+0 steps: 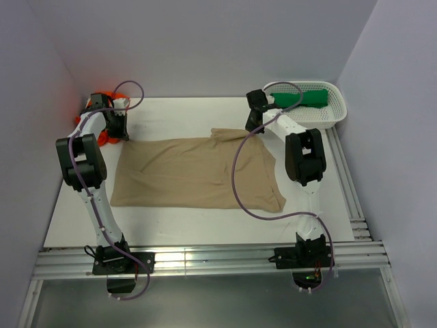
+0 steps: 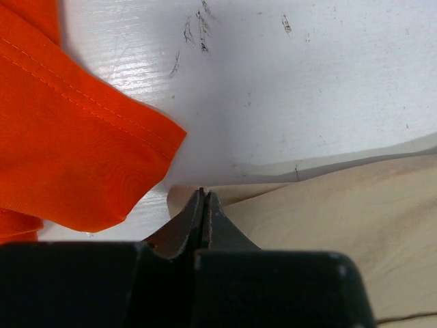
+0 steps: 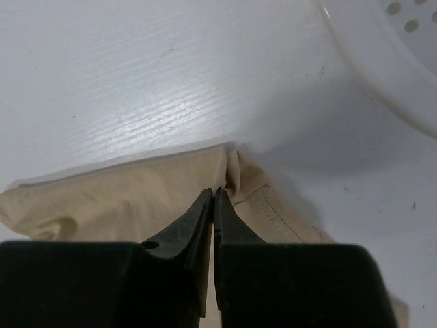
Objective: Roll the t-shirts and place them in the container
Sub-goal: Fold the tshirt
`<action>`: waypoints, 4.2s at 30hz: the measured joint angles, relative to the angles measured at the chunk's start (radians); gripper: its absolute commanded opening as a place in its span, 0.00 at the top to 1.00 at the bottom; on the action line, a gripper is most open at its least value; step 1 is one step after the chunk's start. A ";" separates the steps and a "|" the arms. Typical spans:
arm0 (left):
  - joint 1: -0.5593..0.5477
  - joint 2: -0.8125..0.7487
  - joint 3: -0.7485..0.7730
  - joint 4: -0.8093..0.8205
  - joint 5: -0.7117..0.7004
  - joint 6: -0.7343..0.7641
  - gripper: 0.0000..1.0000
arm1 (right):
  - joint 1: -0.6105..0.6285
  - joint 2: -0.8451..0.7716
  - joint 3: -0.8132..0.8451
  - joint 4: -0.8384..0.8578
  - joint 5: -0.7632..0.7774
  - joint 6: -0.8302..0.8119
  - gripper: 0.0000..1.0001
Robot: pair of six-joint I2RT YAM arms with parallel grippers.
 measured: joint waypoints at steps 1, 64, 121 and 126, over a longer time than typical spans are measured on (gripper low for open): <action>0.000 0.000 0.000 0.000 0.000 0.000 1.00 | 0.000 0.000 0.000 0.001 0.000 -0.001 0.98; 0.114 -0.378 -0.425 -0.102 0.159 0.229 0.45 | 0.080 -0.702 -0.953 0.192 -0.003 0.154 0.71; 0.033 -0.346 -0.402 -0.159 0.042 0.187 0.68 | 0.048 -0.480 -0.575 0.043 0.023 0.036 1.00; 0.033 -0.357 -0.428 -0.161 0.028 0.194 0.71 | 0.064 -0.625 -0.676 0.064 0.014 0.057 1.00</action>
